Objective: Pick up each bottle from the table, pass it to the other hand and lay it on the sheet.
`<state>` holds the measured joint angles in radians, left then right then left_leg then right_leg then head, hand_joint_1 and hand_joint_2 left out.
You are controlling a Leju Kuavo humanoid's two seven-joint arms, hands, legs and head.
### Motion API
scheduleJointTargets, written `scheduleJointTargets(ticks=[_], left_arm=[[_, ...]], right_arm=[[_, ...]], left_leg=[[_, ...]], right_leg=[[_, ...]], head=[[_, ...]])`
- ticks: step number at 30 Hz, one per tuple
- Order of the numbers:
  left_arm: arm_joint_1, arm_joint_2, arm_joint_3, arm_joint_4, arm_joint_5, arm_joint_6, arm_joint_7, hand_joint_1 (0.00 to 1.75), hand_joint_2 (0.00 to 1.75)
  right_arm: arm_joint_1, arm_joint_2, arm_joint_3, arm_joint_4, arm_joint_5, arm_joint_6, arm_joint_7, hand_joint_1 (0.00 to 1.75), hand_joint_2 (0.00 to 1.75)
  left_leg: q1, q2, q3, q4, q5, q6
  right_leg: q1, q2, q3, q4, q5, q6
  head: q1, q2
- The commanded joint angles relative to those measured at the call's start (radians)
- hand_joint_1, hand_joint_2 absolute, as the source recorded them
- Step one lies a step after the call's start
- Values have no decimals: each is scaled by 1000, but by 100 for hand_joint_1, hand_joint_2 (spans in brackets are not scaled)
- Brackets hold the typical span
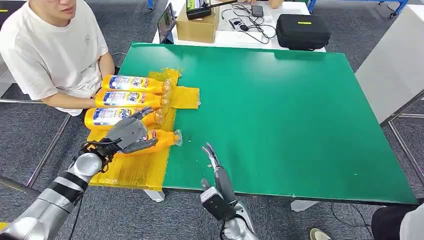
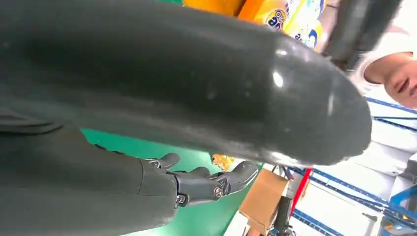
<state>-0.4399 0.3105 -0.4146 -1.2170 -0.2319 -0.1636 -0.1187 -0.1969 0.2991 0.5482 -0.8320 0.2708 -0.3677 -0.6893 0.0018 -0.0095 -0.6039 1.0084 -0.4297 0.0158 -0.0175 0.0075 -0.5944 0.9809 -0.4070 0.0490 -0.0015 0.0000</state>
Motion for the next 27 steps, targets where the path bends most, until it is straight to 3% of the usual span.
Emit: scheduleJointTargets(ticks=[1,3,5,8,9,11,15,16,17,18,19,21,27], left_arm=[[72,-69,106,-120,31,84,-23,0,175],[99,-88,119,-132,37,101,-38,0,175],[170,-173,195,-168,133,133,-57,0,175],[406,-338,248,-297,296,220,-107,0,175],[483,-375,233,-334,373,211,-117,0,175],[537,-392,199,-352,356,232,-151,0,175],[508,-379,206,-354,366,237,-133,0,175],[517,-398,210,-358,410,242,-139,0,175],[539,-434,204,-355,477,238,-132,0,0],[558,-471,191,-344,547,236,-123,0,0],[567,-484,140,-306,590,269,-118,0,175],[562,-459,64,-235,617,334,-182,0,175],[541,-428,6,-172,657,393,-249,0,175]], right_arm=[[-14,-39,33,39,-1,-13,-9,0,0],[-7,-43,34,23,-3,-18,-9,0,0],[34,-74,56,-102,-32,-65,-9,0,0],[155,-129,48,-386,-112,-294,-9,0,0],[214,-127,-5,-498,-69,-330,-9,0,0],[241,-142,-2,-528,-68,-330,-9,0,0],[232,-135,-3,-517,-67,-330,-9,0,0],[264,-113,-60,-597,-10,-330,-9,0,0],[303,-103,-104,-668,44,-330,-9,0,175],[337,-98,-139,-732,74,-330,-9,0,175],[378,-101,-167,-776,74,-330,-9,0,175],[435,-92,-213,-816,40,-330,-9,0,175],[464,-37,-306,-772,66,-330,-9,0,175]], left_leg=[[1,0,2,0,-1,-1],[1,-1,4,-1,-2,-1],[0,0,3,-1,-1,0],[-1,0,3,-3,-1,0],[-2,0,7,-3,-2,1],[-2,2,7,-3,-4,1],[-1,-1,2,0,-6,2],[-2,0,-1,0,-5,2],[-1,-1,1,1,-6,2],[-2,-1,-2,1,-6,2],[-3,-2,-2,1,-6,3],[-2,-5,1,-1,-6,3],[-2,-3,1,-1,-6,2]], right_leg=[[2,-1,3,-1,-1,-1],[2,-2,5,-2,-2,-2],[1,-1,3,-1,-1,-1],[-1,-1,3,-3,-1,0],[-1,-1,7,-4,-2,0],[-2,1,7,-4,-3,0],[-1,-2,4,-4,-3,0],[-2,-1,0,-4,-2,0],[-1,-3,3,-4,-3,-1],[-2,-2,0,-3,-3,-1],[-2,-3,0,-3,-3,-1],[-2,-6,3,-5,-4,-1],[-2,-4,3,-5,-2,0]], head=[[0,0],[0,0],[0,0],[0,0],[0,0],[-1,0],[0,0],[0,0],[0,0],[0,0],[0,0],[-2,0],[0,0]])
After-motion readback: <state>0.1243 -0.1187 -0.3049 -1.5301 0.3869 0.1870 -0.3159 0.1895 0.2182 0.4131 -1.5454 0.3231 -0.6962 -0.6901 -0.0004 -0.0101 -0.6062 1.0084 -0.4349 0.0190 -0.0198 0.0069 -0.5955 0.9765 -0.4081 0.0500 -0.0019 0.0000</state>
